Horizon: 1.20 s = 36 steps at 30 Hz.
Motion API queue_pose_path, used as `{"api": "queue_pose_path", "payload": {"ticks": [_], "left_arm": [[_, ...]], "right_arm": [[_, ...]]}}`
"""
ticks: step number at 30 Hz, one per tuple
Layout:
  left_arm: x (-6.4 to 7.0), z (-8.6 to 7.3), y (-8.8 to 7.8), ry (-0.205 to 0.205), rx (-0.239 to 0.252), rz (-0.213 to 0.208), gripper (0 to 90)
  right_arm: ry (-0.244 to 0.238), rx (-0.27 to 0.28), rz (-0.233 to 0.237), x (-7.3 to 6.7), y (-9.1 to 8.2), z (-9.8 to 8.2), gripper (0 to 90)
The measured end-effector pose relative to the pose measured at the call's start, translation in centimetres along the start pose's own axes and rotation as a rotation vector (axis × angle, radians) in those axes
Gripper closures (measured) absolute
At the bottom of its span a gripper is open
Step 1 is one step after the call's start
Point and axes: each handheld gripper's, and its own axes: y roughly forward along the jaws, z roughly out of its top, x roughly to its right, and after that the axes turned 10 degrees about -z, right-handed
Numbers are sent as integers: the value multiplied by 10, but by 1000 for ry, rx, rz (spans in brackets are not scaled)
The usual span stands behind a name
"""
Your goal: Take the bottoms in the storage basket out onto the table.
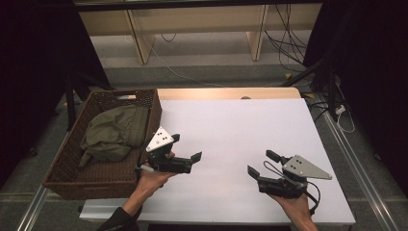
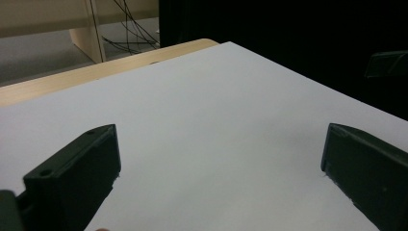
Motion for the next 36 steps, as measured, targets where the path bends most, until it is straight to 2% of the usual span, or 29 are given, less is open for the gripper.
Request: {"api": "queue_pose_path", "payload": {"ticks": [4,7,11,13,16,24,33,36], "left_arm": [[-5,6,1,-18,-13,7,0],[-10,12,1,-73,-16,-10,0],[-16,18,1,-85,-30,17,0],[-18,20,1,-99,-59,43,0],[-23,23,1,-115,-86,58,0],[-39,31,8,-124,-131,129,0],[-58,43,10,-146,-160,159,0],[-65,46,11,-141,-181,169,0]], "right_arm": [[-1,3,0,0,0,0,194],[2,6,4,0,1,0,196],[1,4,7,0,1,0,196],[2,3,8,0,1,-1,196],[7,2,8,0,1,0,196],[12,1,13,0,2,-1,196],[13,1,18,0,3,-1,195],[11,-4,16,0,3,-2,195]]}}
